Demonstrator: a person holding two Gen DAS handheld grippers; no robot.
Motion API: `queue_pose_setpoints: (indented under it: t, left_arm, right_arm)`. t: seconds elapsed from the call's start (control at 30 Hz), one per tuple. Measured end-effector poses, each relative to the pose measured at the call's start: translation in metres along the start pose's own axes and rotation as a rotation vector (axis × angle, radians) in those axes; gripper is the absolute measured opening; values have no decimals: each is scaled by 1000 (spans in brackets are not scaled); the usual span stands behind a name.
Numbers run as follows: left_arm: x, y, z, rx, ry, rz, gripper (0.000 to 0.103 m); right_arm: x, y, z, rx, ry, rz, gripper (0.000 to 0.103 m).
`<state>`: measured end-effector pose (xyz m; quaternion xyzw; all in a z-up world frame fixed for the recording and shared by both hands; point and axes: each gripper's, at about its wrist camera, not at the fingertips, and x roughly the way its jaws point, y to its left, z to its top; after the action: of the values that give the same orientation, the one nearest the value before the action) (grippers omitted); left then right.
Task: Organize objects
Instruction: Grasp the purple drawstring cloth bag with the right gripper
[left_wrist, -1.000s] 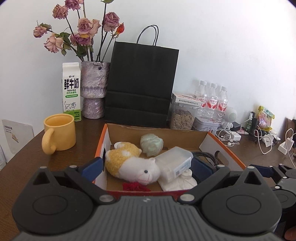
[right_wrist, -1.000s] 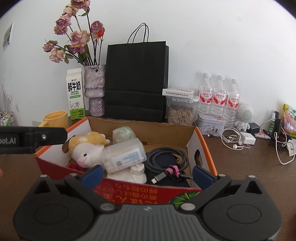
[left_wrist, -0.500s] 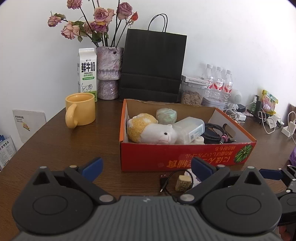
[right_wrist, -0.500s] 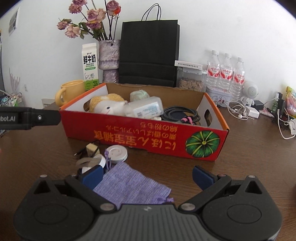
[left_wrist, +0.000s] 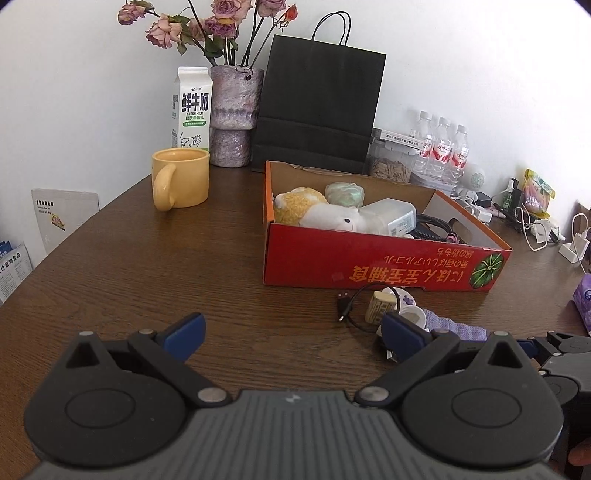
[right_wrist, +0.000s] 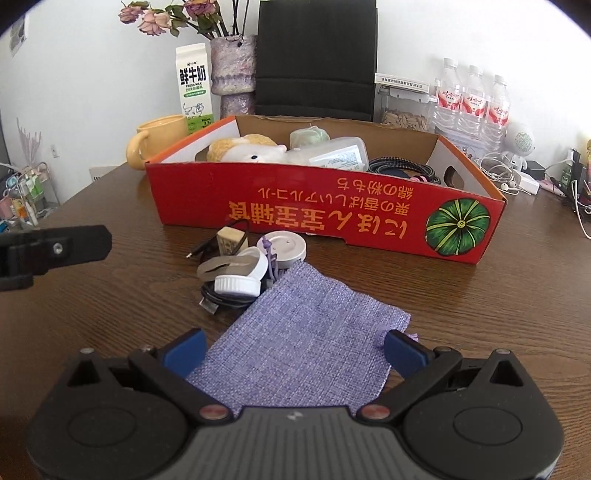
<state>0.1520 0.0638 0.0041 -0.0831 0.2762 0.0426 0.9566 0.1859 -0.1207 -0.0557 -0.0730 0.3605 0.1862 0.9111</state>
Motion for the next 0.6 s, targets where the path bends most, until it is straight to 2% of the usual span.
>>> queue_pose_setpoints:
  t: [0.23, 0.6]
  left_arm:
    - [-1, 6, -6, -18, 13, -5, 103]
    - [1, 4, -9, -17, 27, -8, 103]
  right_arm:
    - [2, -4, -5, 0, -8, -13, 103]
    - [-2, -30, -14, -20, -41, 23, 103]
